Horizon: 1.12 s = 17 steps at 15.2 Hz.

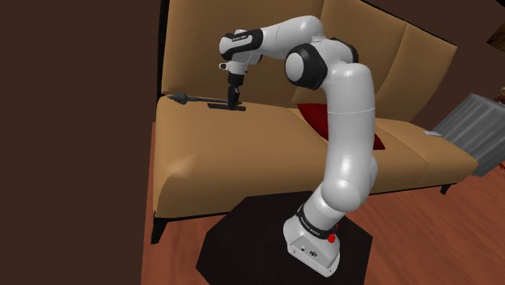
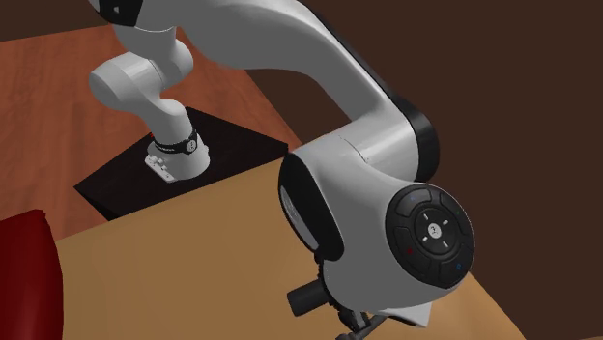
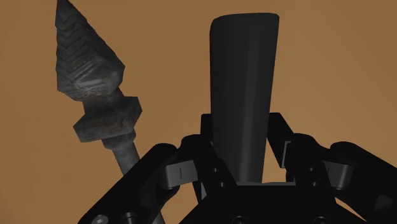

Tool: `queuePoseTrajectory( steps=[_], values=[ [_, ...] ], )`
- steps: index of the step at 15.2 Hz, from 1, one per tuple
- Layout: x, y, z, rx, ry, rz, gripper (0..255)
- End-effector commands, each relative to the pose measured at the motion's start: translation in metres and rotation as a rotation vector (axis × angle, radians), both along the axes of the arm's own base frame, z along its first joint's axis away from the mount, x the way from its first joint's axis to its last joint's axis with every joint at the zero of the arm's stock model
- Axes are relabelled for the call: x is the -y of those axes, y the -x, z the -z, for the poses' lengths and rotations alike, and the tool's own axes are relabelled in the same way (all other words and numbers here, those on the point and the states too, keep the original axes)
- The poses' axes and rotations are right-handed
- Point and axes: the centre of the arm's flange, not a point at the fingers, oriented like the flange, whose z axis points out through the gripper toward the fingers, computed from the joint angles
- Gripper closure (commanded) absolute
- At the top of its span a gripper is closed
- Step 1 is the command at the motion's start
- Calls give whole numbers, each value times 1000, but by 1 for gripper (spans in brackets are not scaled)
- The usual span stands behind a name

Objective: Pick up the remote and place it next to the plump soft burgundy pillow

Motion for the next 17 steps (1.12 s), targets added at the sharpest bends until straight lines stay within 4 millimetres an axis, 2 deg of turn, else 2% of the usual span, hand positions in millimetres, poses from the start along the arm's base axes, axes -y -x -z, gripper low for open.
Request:
queuePoseTrajectory(
  steps=[1, 17],
  values=[
    [0, 0, -10, 0, 0, 0, 255],
    [0, 0, -95, 0, 0, 0, 255]
  ],
)
